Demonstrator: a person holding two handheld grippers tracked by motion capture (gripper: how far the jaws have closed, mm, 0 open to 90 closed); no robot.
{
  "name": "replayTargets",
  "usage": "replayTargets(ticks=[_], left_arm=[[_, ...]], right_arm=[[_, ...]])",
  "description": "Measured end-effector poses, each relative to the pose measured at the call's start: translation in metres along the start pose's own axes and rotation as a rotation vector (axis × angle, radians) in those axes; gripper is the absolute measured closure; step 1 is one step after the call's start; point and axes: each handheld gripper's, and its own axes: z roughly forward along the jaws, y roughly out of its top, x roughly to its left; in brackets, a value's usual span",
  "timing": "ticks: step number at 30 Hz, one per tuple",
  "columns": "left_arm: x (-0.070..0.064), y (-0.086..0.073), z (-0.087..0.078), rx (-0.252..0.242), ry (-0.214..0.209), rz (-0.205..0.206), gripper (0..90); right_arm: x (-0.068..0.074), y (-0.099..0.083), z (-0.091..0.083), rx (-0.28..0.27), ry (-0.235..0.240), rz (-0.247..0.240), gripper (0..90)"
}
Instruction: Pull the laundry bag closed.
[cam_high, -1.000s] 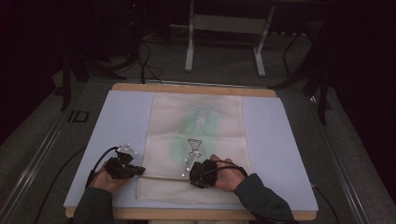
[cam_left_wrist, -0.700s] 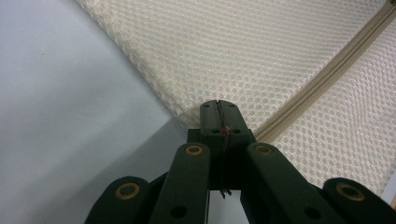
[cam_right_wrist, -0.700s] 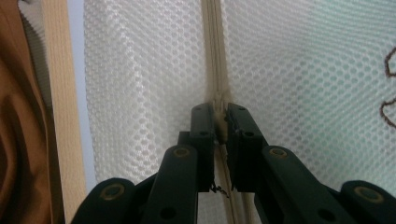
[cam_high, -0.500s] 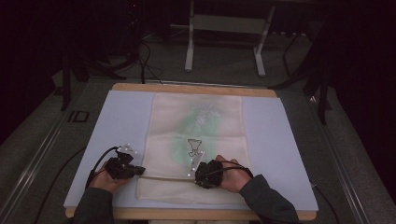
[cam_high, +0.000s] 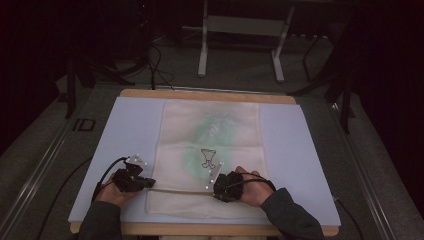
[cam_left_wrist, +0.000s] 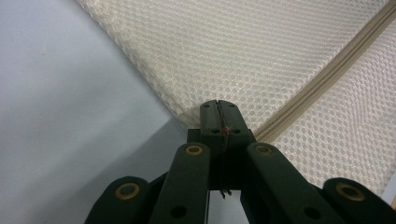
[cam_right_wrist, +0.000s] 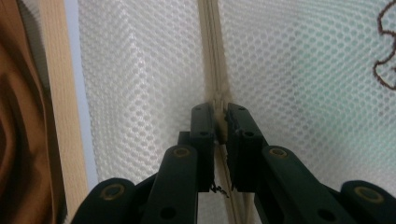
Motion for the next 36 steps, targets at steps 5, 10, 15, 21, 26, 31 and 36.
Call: replayTargets(ticks=[5, 10, 15, 21, 26, 31, 36], left_arm=[[0.000, 0.000, 0.000, 0.000, 0.000, 0.000, 90.0], [0.000, 0.000, 0.000, -0.004, -0.002, -0.003, 90.0], [0.000, 0.000, 0.000, -0.004, -0.002, -0.004, 90.0], [0.000, 0.000, 0.000, -0.004, -0.002, -0.005, 90.0], [0.000, 0.000, 0.000, -0.004, -0.002, -0.004, 90.0], [0.000, 0.000, 0.000, -0.004, -0.002, -0.004, 90.0], [0.000, 0.000, 0.000, -0.004, -0.002, -0.004, 90.0]], right_arm=[[-0.001, -0.004, -0.001, 0.004, -0.002, 0.002, 82.2], [-0.002, -0.007, -0.002, 0.005, -0.001, 0.008, 82.2], [-0.002, -0.010, -0.004, 0.003, -0.003, 0.016, 82.2], [-0.004, -0.018, -0.005, 0.013, -0.007, 0.026, 82.2], [-0.005, -0.023, -0.006, 0.014, -0.007, 0.036, 82.2], [-0.005, -0.027, -0.007, 0.006, -0.008, 0.045, 82.2], [-0.005, -0.030, -0.009, 0.012, -0.012, 0.048, 82.3]])
